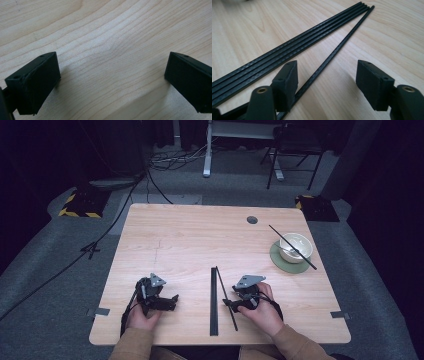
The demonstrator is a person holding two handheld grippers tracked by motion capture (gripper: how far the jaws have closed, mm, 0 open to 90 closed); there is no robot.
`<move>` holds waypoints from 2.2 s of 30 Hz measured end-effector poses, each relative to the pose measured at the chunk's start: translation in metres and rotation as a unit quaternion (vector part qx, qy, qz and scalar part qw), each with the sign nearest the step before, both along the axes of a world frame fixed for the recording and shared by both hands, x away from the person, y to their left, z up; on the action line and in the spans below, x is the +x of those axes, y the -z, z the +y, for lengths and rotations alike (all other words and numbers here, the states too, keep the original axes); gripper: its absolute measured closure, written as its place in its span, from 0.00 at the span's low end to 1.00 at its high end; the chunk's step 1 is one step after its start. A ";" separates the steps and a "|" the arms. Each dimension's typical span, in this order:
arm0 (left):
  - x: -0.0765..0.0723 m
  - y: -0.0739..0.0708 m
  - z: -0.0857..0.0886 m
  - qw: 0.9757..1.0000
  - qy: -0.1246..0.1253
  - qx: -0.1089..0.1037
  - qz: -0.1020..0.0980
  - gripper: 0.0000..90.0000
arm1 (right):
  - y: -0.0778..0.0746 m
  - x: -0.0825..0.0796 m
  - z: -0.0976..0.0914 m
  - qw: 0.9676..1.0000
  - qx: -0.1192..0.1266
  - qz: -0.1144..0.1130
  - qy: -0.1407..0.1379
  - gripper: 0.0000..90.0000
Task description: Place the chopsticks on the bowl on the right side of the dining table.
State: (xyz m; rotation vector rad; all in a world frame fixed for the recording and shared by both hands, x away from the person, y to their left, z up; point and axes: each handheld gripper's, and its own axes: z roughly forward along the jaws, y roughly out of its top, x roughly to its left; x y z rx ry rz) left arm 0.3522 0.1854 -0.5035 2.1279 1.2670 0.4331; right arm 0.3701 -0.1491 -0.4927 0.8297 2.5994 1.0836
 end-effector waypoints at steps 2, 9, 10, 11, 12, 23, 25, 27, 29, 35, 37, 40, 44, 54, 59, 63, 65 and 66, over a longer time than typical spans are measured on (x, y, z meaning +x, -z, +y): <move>0.000 0.000 0.000 1.000 0.000 0.000 0.000 0.00 | 0.002 0.002 -0.004 1.000 -0.006 0.004 0.003 0.41; 0.000 0.000 0.000 1.000 0.001 0.001 0.000 0.00 | -0.004 0.018 -0.032 0.999 -0.011 -0.001 0.049 0.45; 0.000 0.000 0.000 1.000 0.000 0.001 0.000 0.00 | -0.005 0.018 -0.033 0.999 -0.010 0.003 0.050 0.46; 0.000 0.000 0.000 1.000 0.000 0.001 0.000 0.00 | -0.005 0.019 -0.034 0.999 -0.011 0.003 0.049 0.46; 0.000 0.000 0.000 1.000 0.000 0.001 0.000 0.00 | -0.005 0.020 -0.035 0.999 -0.013 0.002 0.048 0.46; 0.000 0.000 0.000 1.000 0.000 0.001 0.000 0.00 | -0.012 0.029 -0.054 0.998 -0.004 0.000 0.070 0.67; 0.000 0.000 0.000 1.000 0.000 0.001 0.000 0.00 | -0.011 0.029 -0.054 0.998 -0.008 0.007 0.058 0.73; 0.000 0.000 0.000 1.000 0.000 0.001 0.000 0.00 | -0.010 0.028 -0.053 0.998 -0.012 0.018 0.053 0.79; 0.000 0.000 0.000 1.000 0.000 0.001 0.000 0.00 | -0.009 0.029 -0.054 0.999 -0.014 0.022 0.045 0.83; 0.000 0.000 0.000 1.000 -0.001 0.000 0.001 0.00 | -0.006 0.033 -0.053 0.998 -0.022 0.030 0.041 0.93; -0.001 0.000 0.000 1.000 -0.002 0.000 -0.001 0.01 | -0.006 0.036 -0.055 0.998 -0.022 0.032 0.044 0.94; -0.001 0.000 0.000 1.000 -0.002 0.002 -0.002 0.01 | -0.006 0.038 -0.058 0.998 -0.018 0.037 0.050 0.95; -0.001 0.000 0.000 1.000 -0.001 0.002 -0.001 0.00 | -0.006 0.040 -0.064 0.997 -0.015 0.034 0.064 0.96; 0.000 0.000 0.000 1.000 0.000 0.000 0.000 0.00 | -0.016 0.036 -0.074 0.997 0.000 0.028 0.073 0.96; 0.000 0.000 0.000 1.000 0.000 0.000 0.000 0.00 | -0.031 0.033 -0.078 0.998 0.013 0.020 0.063 0.96; 0.000 0.000 0.000 1.000 0.000 0.000 0.000 0.00 | -0.043 0.032 -0.081 0.998 0.022 0.009 0.055 0.96; 0.000 0.000 0.000 1.000 0.000 0.000 0.000 0.00 | -0.053 0.032 -0.082 0.998 0.028 0.001 0.050 0.96; 0.000 0.000 0.000 1.000 0.000 0.000 0.000 0.00 | -0.058 0.032 -0.084 0.998 0.031 -0.002 0.048 0.96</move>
